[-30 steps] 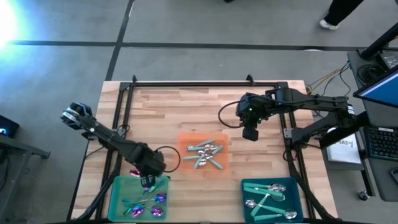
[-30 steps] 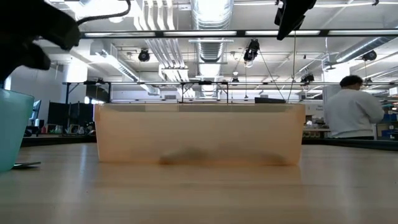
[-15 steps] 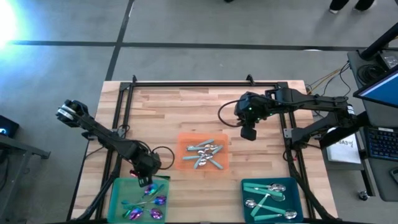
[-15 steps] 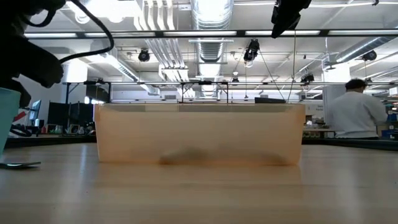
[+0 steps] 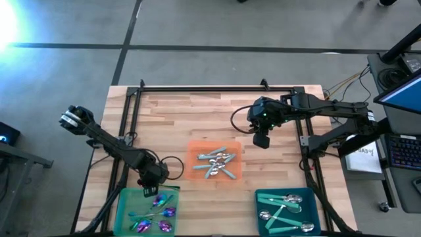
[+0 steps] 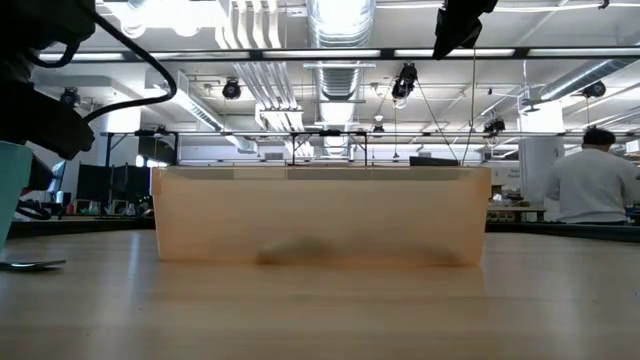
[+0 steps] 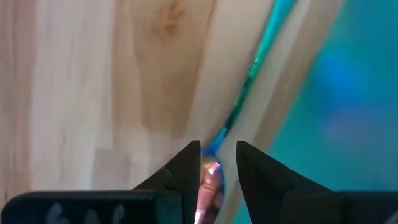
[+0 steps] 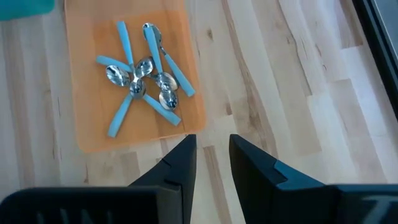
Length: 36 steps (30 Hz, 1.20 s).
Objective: Sort silverware by color (type)
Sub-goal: Put the violet spoon into the green bin
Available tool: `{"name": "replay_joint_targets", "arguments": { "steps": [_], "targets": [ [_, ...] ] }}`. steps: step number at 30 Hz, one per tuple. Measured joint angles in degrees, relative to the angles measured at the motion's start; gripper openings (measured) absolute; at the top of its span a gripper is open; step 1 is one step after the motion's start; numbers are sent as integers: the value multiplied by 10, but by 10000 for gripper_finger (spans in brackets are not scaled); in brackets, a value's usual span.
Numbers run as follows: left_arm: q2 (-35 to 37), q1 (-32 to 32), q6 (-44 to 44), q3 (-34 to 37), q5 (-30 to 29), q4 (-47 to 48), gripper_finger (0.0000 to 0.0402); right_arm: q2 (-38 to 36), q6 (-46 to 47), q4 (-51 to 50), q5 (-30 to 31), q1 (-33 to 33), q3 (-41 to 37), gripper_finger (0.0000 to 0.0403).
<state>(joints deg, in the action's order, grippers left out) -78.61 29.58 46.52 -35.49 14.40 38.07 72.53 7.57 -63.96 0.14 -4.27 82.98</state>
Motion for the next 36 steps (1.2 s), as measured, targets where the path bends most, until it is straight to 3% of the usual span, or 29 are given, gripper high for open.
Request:
{"name": "replay_joint_targets", "arguments": {
  "steps": [6,16,26,29,32,36],
  "targets": [
    [1,0,2,17,-63,-8,87,0,8,0,0,0,0,86],
    [1,0,11,24,-90,-3,87,0,9,0,0,0,0,86],
    [0,-11,49,22,-164,3,84,0,9,0,0,0,0,86],
    [0,-12,61,23,-168,3,63,0,8,0,0,0,0,86],
    [0,-13,100,27,-173,5,17,0,8,0,0,0,0,86],
    [1,-14,161,33,-175,1,7,0,0,0,0,0,0,86]
  ]
}}
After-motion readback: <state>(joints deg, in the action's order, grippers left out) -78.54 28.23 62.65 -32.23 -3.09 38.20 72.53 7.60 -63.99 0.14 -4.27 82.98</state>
